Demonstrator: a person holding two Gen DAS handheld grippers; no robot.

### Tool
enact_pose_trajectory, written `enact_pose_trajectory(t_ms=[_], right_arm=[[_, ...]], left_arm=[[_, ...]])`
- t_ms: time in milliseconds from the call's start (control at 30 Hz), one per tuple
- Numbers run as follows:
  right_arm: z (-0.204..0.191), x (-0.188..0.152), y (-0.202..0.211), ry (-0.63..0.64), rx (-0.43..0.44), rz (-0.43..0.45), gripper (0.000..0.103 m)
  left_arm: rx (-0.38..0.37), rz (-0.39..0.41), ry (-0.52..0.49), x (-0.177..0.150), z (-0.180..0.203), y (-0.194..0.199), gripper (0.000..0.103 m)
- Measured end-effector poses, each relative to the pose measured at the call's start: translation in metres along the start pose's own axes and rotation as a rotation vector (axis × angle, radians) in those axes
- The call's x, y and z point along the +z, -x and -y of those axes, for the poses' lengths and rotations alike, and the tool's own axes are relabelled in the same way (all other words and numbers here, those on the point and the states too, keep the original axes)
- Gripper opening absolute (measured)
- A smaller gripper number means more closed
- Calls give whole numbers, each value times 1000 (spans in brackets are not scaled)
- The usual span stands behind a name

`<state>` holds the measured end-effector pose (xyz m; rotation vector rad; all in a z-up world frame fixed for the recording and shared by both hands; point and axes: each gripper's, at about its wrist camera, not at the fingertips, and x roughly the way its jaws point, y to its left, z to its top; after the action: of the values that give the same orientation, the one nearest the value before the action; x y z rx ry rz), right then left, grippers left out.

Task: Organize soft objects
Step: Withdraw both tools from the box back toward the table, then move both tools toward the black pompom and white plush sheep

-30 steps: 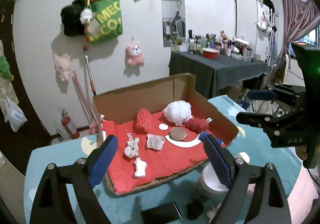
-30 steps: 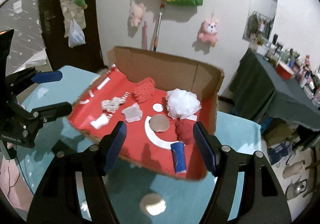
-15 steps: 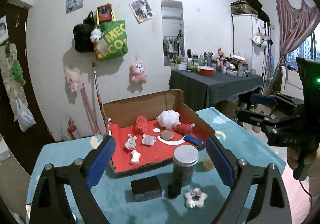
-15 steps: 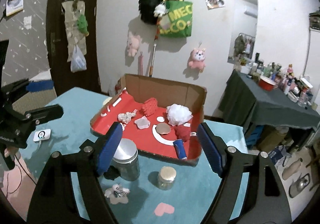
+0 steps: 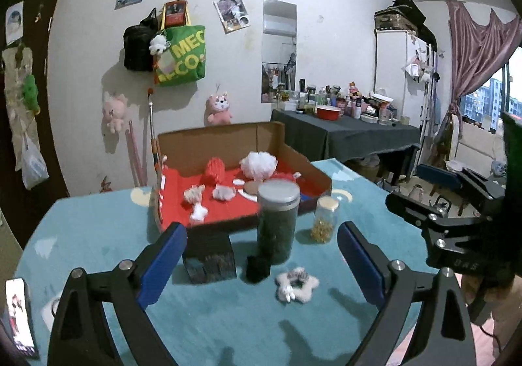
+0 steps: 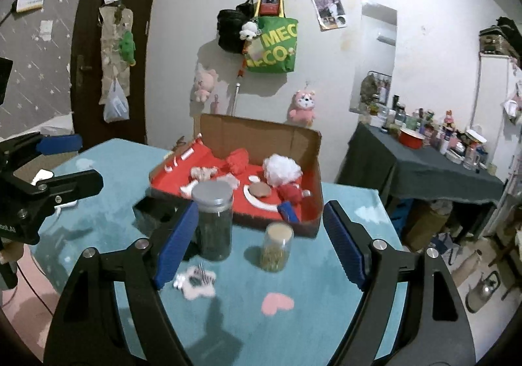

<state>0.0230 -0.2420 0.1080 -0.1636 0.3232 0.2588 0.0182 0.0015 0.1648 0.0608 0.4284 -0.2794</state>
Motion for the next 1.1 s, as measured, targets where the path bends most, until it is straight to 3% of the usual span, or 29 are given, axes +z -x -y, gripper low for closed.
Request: enact_pose_trajectory(t_ms=[167,500,800,1100], right_arm=[[-9,-28,1,-38,-9,6,88],[-14,-78,-29,-130,-22,-72,88],[-17,-108,-54,-139,-35,-154,88],[-15,-117,-67,-160,-4,-208,88]], left_arm=[[7,-10,8,-33,7,-11,96],[25,-101,57,-73,2,-47,96],[34,-178,67,-94,-1,-68,96],[28,-223,67,-97,-8,-80,96]])
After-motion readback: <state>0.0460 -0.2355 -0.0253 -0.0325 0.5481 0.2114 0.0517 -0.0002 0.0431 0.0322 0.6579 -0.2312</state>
